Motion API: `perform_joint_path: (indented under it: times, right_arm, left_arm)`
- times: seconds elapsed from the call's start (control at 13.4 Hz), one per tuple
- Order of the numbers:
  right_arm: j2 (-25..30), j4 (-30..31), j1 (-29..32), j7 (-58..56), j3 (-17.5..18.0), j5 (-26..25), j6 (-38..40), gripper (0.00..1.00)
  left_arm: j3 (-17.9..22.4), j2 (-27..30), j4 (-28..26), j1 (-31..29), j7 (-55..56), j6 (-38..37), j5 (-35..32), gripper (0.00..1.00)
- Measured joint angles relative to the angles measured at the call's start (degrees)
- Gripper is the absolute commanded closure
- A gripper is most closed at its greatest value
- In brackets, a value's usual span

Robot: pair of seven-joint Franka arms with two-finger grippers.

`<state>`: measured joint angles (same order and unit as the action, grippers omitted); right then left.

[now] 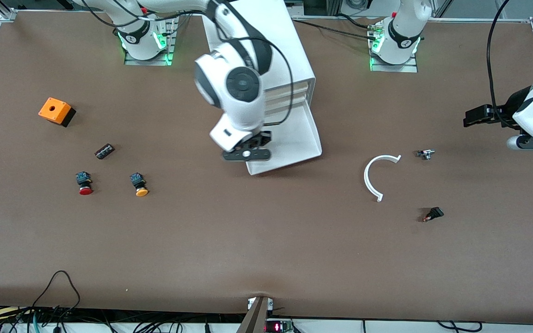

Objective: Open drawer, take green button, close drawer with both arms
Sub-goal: 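Carry the button toward the other buttons while the left gripper nears the drawer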

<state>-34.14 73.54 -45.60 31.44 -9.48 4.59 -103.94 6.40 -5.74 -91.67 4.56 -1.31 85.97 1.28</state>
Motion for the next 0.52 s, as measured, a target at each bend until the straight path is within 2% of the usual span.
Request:
perform_joint_path:
  times: [0.22,0.37,0.52]
  right_arm:
    - [3.7,0.1,7.6,-16.6,-0.7,0.6,5.7,1.0]
    - [4.6,1.5,12.7,-27.1,-1.8,0.9,6.4,1.0]
    - [4.8,4.3,17.6,-35.2,-2.2,1.0,6.4,1.0]
  left_arm:
    - [-4.0,-1.6,-0.1,1.1,0.0,1.3,0.0,0.0]
    - [-7.8,-5.4,-0.1,2.3,1.3,2.8,0.4,0.0]
    - [-11.2,-10.0,-0.2,2.7,7.9,6.6,2.7,0.0]
